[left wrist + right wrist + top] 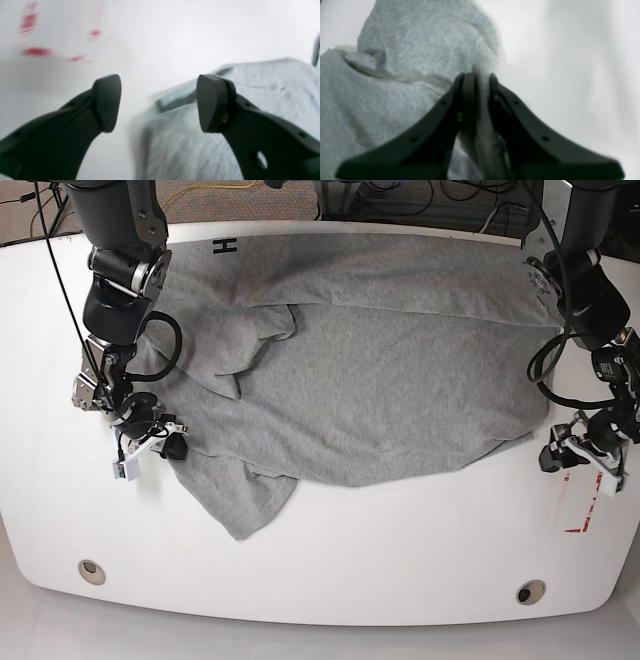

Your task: Layout the t-shirt on the table in an organized manner, then fold the t-shirt properly

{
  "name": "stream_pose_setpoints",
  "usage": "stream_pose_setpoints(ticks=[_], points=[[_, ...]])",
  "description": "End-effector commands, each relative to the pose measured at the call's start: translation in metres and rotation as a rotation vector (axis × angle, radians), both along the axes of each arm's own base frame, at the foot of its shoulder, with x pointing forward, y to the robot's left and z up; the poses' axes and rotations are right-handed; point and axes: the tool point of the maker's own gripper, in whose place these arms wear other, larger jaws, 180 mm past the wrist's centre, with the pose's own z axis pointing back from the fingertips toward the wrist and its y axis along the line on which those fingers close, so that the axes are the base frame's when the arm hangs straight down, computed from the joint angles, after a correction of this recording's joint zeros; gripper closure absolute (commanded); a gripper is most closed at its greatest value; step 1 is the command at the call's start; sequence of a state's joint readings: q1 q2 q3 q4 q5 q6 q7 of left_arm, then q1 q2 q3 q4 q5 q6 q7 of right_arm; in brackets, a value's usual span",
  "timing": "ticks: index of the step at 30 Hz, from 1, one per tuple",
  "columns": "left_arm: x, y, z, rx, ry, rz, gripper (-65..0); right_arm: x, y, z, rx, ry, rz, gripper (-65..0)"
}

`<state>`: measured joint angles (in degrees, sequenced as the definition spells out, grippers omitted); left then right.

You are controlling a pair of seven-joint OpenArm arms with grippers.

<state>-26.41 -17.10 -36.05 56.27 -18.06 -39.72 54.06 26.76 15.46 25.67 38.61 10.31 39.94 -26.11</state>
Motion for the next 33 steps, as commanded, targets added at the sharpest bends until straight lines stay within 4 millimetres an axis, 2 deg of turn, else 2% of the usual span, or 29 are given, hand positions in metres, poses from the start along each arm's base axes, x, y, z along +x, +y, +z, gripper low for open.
stream_pose_setpoints(ticks=[1, 9, 20, 23, 30, 33], points=[[0.015, -0.006, 0.009, -0.014, -0.047, -0.021, -44.6, 0.003, -0.005, 0.004, -0.031, 0.011, 0.015, -8.2], [0.013, -0.031, -0.024, -0.065, 0.014, -0.066, -44.6, 0.002, -0.007, 0.004, -0.032, 0.011, 0.011, -8.2], [-0.001, -0.033, -0.043, -0.077, 0.062, -0.069, -43.1, 0.002, -0.008, 0.004, -0.033, 0.011, 0.011, -8.2], [-0.003, -0.033, -0.045, -0.077, 0.067, -0.068, -36.3, 0.002, -0.008, 0.004, -0.033, 0.011, 0.011, -8.2], [-0.003, -0.033, -0.045, -0.077, 0.067, -0.067, -12.4, 0.002, -0.008, 0.004, -0.033, 0.011, 0.011, -8.2], [-0.002, -0.033, -0.043, -0.072, 0.061, -0.068, -7.5, 0.002, -0.007, 0.004, -0.032, 0.011, 0.011, -8.2]])
